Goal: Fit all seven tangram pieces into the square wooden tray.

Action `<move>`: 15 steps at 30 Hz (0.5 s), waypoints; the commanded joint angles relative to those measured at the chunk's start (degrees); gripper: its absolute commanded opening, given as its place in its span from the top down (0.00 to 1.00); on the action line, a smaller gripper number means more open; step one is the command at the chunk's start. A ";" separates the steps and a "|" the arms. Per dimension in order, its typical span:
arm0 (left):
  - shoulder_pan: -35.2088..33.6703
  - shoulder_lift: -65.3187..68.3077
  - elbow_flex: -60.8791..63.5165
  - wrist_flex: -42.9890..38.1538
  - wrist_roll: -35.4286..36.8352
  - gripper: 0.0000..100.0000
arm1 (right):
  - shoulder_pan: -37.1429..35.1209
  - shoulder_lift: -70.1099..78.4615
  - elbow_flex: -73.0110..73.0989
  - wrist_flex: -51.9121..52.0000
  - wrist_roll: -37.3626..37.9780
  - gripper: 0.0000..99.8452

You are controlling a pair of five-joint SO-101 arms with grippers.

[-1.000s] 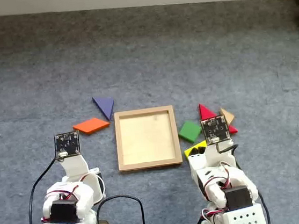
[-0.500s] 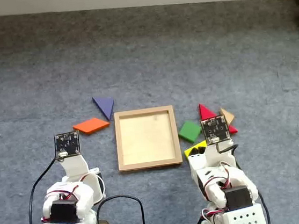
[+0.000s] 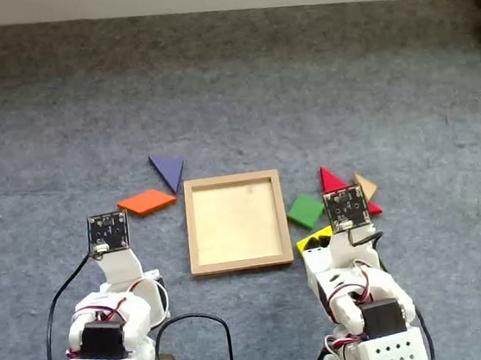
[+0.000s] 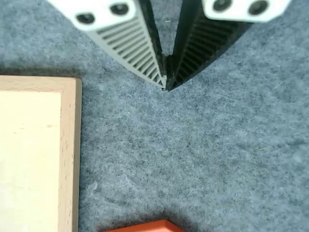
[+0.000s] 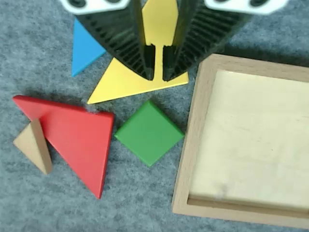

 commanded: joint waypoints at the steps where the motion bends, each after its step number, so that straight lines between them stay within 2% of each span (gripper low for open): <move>1: 0.66 -1.63 1.10 0.18 -0.35 0.99 | 0.92 0.75 8.22 0.31 -0.35 0.96; 5: 0.66 -1.63 1.10 0.18 -0.35 0.99 | 0.57 0.75 8.22 0.31 -0.53 0.96; 10: 0.66 -1.63 1.10 0.18 -0.35 0.99 | -3.65 0.75 8.22 0.48 -0.44 0.96; 15: 0.66 -1.63 1.10 0.18 -0.35 0.99 | -3.38 -0.92 8.22 7.69 -0.44 0.96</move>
